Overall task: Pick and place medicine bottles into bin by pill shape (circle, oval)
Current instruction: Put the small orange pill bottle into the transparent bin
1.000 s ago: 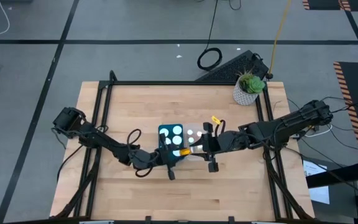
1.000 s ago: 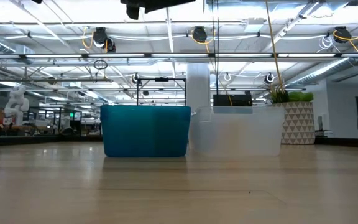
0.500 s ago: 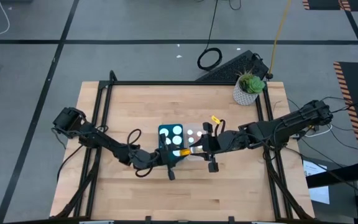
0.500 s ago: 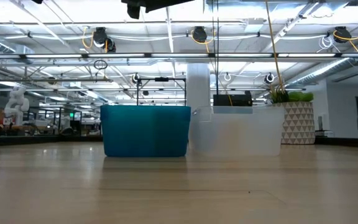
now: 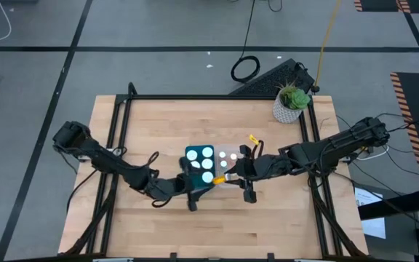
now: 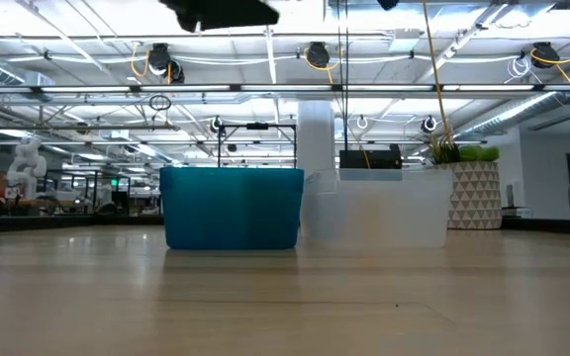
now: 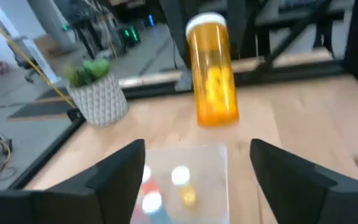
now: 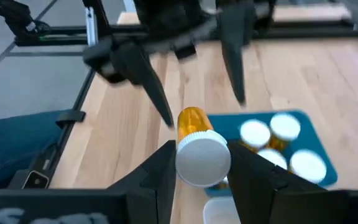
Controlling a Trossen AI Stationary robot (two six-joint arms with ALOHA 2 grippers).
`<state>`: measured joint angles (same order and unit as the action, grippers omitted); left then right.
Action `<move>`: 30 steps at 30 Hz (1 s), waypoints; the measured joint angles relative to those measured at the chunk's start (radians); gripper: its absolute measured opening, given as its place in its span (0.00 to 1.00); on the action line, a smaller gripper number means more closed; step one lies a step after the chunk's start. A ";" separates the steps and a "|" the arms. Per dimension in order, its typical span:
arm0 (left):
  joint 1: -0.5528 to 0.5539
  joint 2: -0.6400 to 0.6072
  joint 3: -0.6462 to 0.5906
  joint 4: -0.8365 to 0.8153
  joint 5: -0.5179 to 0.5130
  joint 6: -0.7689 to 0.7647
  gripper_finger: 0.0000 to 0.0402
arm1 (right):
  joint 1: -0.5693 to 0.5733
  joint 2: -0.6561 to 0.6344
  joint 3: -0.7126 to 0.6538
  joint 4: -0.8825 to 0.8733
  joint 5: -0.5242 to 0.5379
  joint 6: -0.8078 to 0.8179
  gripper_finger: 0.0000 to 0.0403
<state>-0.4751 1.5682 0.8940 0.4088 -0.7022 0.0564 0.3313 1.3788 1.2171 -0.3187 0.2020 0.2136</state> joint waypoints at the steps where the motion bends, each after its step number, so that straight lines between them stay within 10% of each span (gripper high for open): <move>1: -0.006 -0.018 0.000 -0.046 0.007 -0.013 0.75 | 0.000 0.000 0.000 -0.015 0.001 0.023 0.30; 13: 0.012 -0.164 0.000 -0.460 0.214 -0.171 0.68 | -0.103 0.000 0.000 -0.062 -0.212 0.242 0.30; 30: 0.008 -0.191 -0.001 -0.535 0.234 -0.190 0.65 | -0.158 0.004 0.001 -0.271 -0.066 0.218 0.29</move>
<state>-0.4667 1.3770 0.8933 -0.1264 -0.4683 -0.1337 0.1730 1.3825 1.2179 -0.5901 0.1359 0.4314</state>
